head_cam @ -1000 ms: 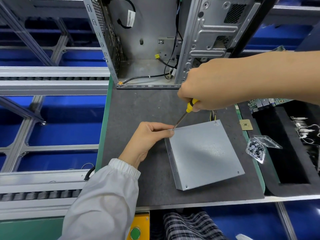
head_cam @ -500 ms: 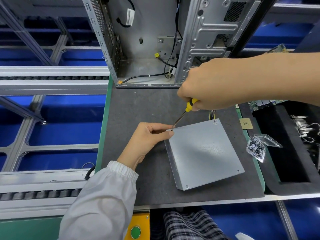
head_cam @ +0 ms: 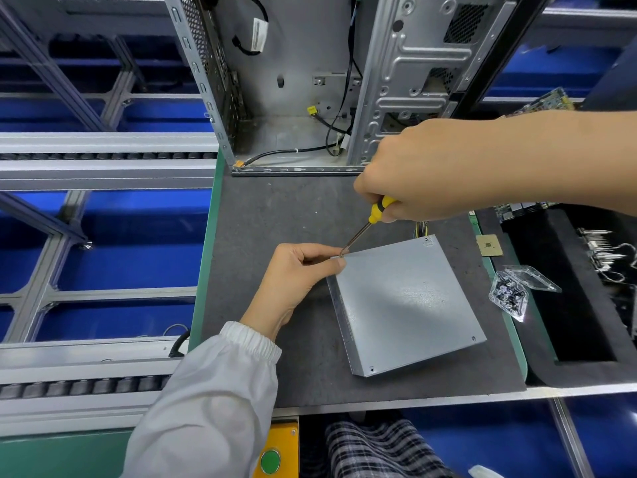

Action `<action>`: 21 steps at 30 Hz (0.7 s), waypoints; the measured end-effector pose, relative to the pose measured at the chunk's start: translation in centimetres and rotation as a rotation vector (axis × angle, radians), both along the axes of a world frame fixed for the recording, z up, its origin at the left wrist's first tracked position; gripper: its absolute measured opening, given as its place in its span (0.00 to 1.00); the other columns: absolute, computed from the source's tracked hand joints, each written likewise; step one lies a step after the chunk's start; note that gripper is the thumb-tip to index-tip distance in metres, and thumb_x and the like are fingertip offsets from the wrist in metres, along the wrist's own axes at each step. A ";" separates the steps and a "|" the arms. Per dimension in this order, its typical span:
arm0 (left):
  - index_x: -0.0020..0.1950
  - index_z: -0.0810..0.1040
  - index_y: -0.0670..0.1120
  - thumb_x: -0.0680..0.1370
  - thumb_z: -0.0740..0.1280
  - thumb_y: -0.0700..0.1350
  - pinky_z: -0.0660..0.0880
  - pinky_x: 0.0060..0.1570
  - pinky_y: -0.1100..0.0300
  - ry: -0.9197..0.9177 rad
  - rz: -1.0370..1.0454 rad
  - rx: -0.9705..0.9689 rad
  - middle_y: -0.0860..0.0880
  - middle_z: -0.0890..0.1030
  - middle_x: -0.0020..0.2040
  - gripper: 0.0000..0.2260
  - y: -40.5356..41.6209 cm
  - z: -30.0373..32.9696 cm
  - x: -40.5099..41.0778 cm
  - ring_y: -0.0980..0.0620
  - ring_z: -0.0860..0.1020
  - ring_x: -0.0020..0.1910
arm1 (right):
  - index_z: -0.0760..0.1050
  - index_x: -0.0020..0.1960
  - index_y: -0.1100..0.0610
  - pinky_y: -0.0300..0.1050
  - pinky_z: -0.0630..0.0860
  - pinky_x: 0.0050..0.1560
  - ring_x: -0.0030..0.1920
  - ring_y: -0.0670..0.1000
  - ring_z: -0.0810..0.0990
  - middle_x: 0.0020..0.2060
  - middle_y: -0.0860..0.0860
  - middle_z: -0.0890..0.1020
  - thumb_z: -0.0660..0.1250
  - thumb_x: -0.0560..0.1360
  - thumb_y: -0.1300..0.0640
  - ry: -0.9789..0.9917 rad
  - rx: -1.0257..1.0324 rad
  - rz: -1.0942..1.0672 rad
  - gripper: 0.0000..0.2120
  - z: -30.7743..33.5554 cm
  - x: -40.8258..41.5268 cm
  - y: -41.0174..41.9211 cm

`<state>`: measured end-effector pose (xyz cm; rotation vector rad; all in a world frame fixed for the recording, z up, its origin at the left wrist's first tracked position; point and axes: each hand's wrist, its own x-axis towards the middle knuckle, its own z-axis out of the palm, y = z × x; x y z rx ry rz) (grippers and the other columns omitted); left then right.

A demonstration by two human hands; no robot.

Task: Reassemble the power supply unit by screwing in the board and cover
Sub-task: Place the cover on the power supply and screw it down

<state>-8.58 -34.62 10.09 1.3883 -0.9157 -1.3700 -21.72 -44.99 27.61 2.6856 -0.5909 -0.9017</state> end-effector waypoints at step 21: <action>0.50 0.86 0.46 0.75 0.72 0.36 0.79 0.49 0.62 0.008 0.077 -0.059 0.49 0.86 0.46 0.08 0.6 0.1 -0.6 0.51 0.84 0.49 | 0.71 0.45 0.49 0.40 0.61 0.27 0.38 0.54 0.75 0.33 0.45 0.66 0.63 0.76 0.45 -0.144 0.048 -0.014 0.08 -0.2 -1.6 -0.4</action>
